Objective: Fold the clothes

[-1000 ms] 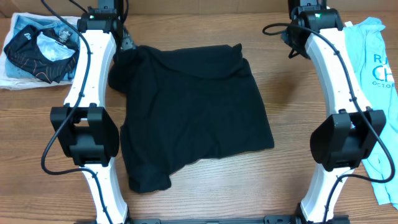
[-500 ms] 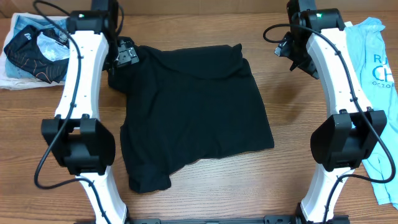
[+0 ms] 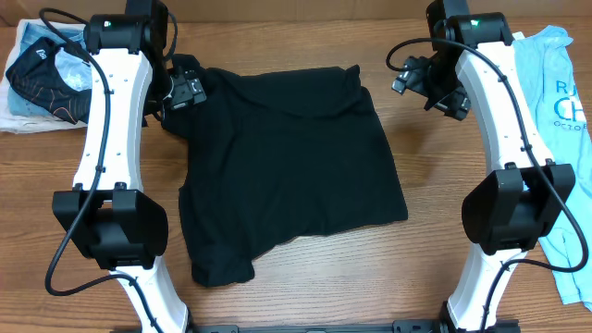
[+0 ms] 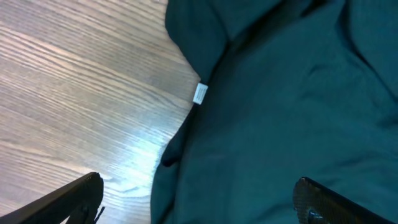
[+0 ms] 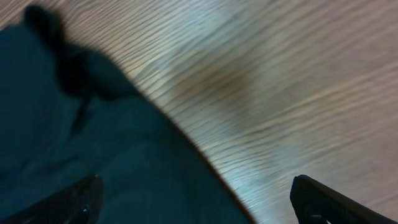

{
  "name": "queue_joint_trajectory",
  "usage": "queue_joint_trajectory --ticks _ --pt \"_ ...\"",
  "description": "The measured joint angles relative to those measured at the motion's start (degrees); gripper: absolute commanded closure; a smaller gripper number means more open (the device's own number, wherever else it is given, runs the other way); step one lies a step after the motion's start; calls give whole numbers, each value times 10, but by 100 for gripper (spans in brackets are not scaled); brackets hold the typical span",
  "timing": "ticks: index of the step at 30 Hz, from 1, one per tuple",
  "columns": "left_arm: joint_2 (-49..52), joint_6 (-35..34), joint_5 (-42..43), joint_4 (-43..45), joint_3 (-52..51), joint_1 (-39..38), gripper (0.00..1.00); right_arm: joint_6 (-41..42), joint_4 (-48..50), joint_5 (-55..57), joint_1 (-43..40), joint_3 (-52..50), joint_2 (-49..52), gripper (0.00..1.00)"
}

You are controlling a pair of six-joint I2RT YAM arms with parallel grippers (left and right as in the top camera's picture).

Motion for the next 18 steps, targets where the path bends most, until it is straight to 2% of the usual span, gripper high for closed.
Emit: queue_joint_trajectory --ticks 6,13,18 --pt "0 0 4 -3 -14 0 0 -36 -6 -38 0 0 0 0" --pt "0 4 7 35 -95 0 11 -44 -13 -49 0 0 0 0" --pt "0 4 7 55 -136 0 11 -44 -15 -50 0 0 0 0"
